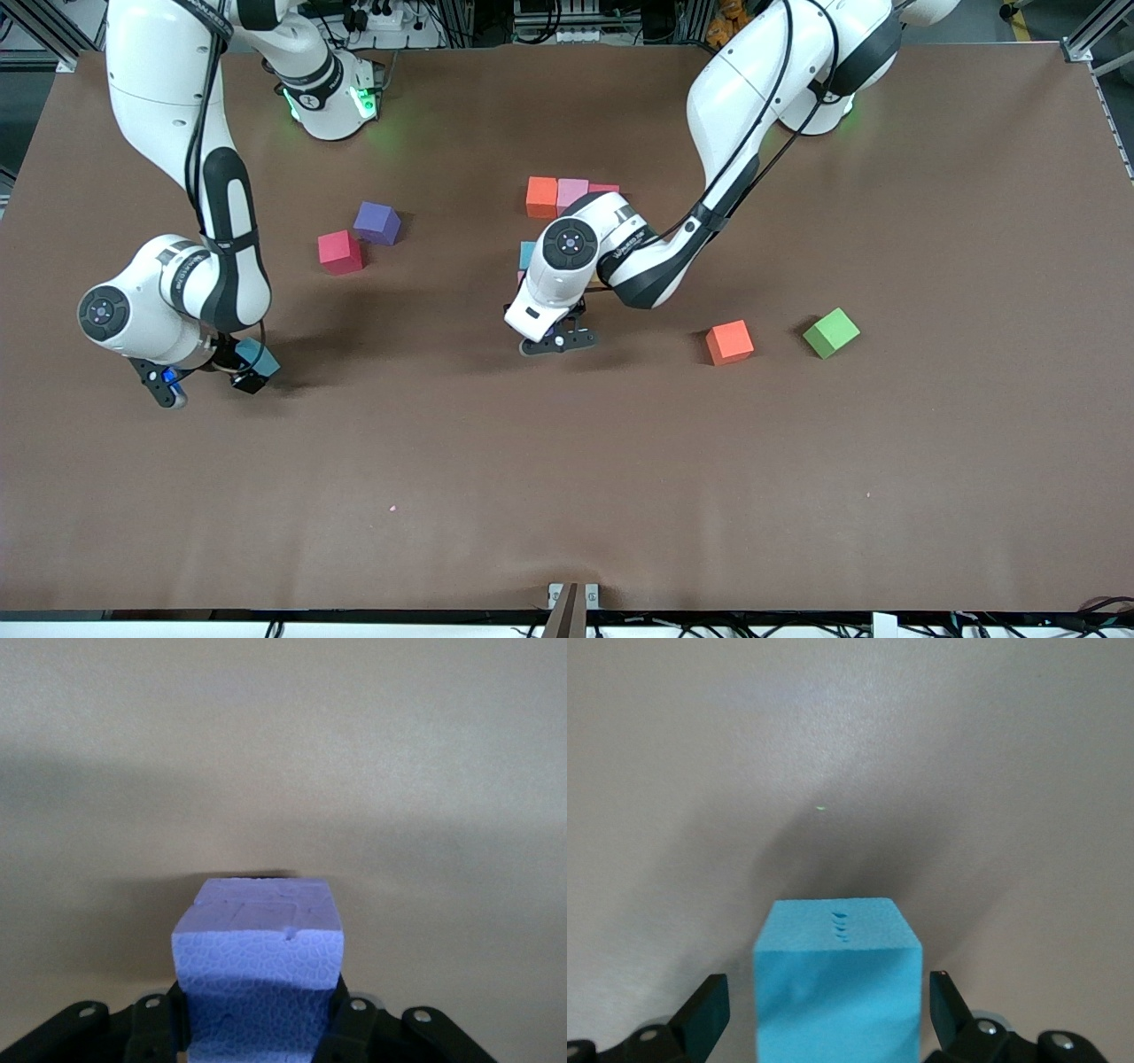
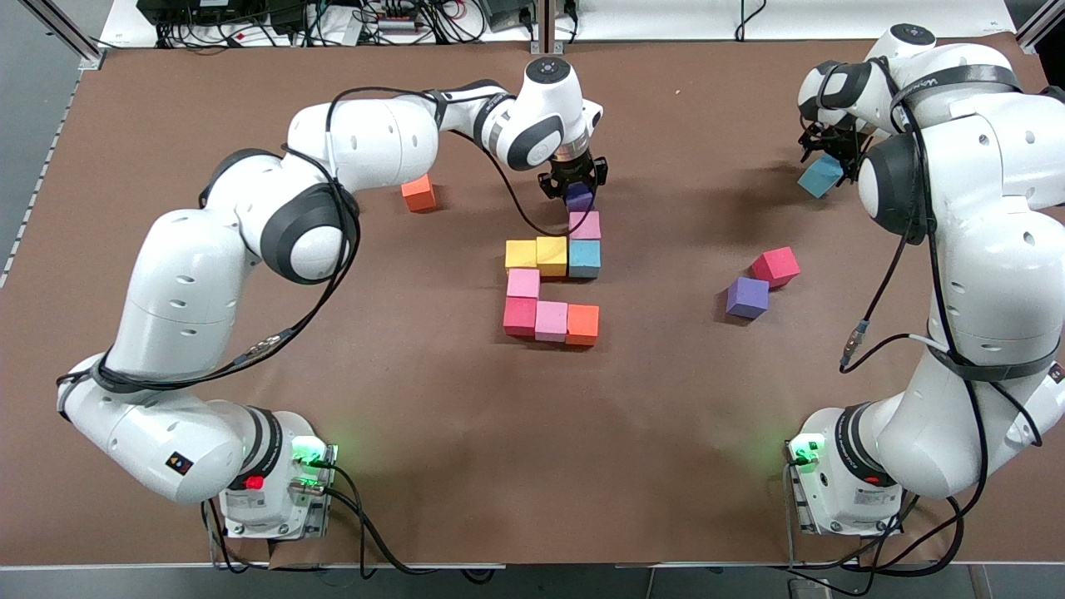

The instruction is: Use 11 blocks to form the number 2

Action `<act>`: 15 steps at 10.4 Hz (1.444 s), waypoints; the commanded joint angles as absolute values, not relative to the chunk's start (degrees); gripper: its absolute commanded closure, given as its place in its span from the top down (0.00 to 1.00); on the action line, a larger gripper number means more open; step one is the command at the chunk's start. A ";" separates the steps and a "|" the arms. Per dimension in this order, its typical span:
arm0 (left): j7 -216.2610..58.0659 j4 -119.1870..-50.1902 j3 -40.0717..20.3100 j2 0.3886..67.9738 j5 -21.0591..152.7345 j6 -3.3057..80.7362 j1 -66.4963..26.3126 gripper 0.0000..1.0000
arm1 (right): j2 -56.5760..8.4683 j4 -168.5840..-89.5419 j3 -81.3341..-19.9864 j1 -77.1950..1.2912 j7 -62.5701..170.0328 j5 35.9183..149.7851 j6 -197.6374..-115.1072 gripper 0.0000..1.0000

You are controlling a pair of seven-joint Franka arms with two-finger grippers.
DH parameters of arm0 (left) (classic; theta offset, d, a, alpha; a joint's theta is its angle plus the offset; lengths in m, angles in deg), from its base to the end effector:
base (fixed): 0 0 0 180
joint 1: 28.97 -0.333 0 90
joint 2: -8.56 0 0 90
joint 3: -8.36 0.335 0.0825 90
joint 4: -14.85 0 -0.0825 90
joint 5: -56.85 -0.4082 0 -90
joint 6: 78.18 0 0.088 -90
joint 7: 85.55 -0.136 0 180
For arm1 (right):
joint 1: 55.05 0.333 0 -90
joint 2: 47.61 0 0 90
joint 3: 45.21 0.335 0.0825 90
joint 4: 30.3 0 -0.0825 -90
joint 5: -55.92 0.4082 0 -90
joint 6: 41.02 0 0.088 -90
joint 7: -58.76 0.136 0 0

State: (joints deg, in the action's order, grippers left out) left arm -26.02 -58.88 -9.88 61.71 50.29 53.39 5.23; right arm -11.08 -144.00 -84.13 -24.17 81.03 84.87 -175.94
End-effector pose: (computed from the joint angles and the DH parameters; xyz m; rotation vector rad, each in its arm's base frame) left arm 0.5358 -0.5905 0.1842 2.9366 0.2790 -0.0878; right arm 0.6146 -0.0731 0.1635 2.8199 -1.2399 -0.0974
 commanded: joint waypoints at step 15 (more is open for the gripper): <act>-33.26 -58.19 -9.48 61.83 51.31 52.86 6.98 1.00 | -16.75 -142.64 -84.32 -23.15 79.33 85.98 -170.75 0.48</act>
